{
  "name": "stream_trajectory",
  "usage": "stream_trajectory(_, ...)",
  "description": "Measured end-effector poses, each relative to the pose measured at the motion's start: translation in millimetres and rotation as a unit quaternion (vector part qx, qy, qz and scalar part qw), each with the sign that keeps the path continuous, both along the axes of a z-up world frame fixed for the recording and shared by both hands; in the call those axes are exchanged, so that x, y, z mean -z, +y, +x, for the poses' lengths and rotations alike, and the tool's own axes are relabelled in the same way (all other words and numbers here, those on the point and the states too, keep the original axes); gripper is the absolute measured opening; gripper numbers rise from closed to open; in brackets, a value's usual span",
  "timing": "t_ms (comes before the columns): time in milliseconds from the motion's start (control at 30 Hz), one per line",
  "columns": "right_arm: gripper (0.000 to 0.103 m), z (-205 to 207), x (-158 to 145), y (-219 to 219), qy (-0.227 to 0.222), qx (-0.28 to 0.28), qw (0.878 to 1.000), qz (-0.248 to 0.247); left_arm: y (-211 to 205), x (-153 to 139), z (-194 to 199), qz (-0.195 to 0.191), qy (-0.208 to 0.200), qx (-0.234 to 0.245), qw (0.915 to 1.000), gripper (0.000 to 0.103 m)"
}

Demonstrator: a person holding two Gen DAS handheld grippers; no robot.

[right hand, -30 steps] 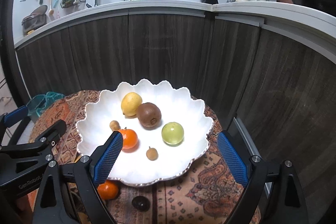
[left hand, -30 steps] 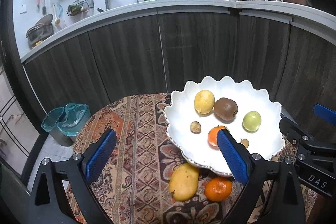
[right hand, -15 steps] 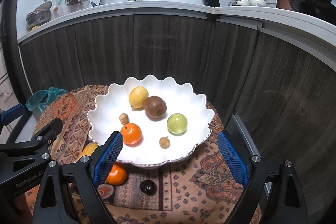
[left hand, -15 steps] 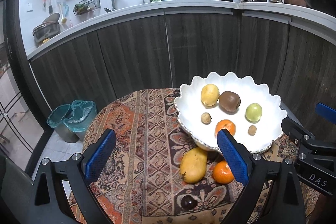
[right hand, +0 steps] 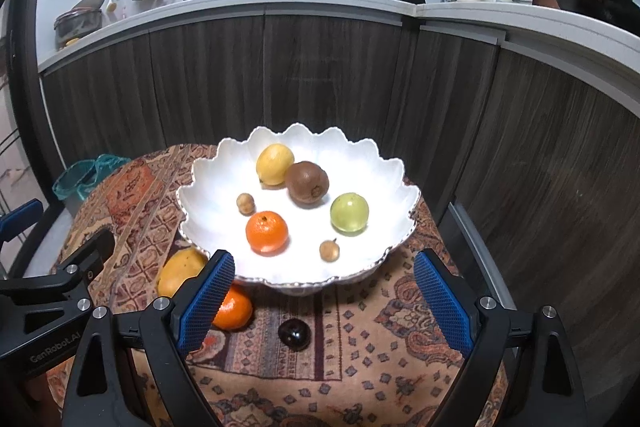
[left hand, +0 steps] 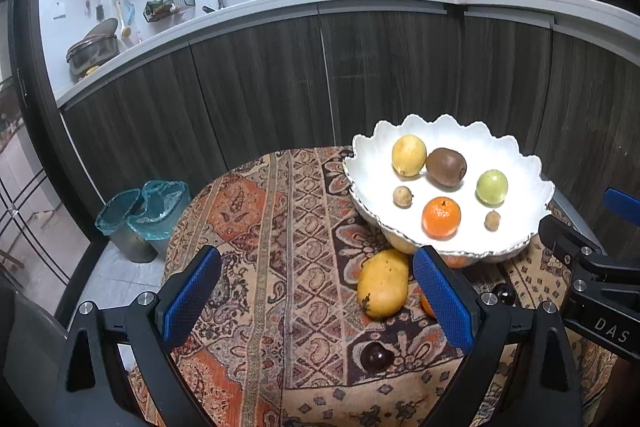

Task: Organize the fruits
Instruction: 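Withdraw both tools from the bowl back over the cloth, then grasp a dark plum with the left tool while the right tool grasps the other plum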

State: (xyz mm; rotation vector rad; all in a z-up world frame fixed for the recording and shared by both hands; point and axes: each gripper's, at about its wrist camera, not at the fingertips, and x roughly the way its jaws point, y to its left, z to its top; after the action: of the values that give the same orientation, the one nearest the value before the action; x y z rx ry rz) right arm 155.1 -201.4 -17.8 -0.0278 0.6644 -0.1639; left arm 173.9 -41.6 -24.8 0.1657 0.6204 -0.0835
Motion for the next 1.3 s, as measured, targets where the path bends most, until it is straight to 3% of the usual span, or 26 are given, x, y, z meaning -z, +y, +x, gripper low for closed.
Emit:
stream_trajectory(533,0.091,-3.7,35.5,-6.8,0.037,0.006,0.999,0.012,-7.6,36.3,-4.1,0.007,0.039,0.015,0.9991,0.098)
stream_trajectory(800,0.08,-4.6,61.9,-4.6,0.065,-0.007,0.997,0.029,-9.1,55.9,-6.7,0.013,0.056,0.019,0.9982,0.096)
stream_trajectory(1300,0.068,9.5,89.6,-1.3,0.102,-0.018,0.994,0.046,-6.1,84.1,1.3,-0.006,0.102,0.021,0.9945,0.078)
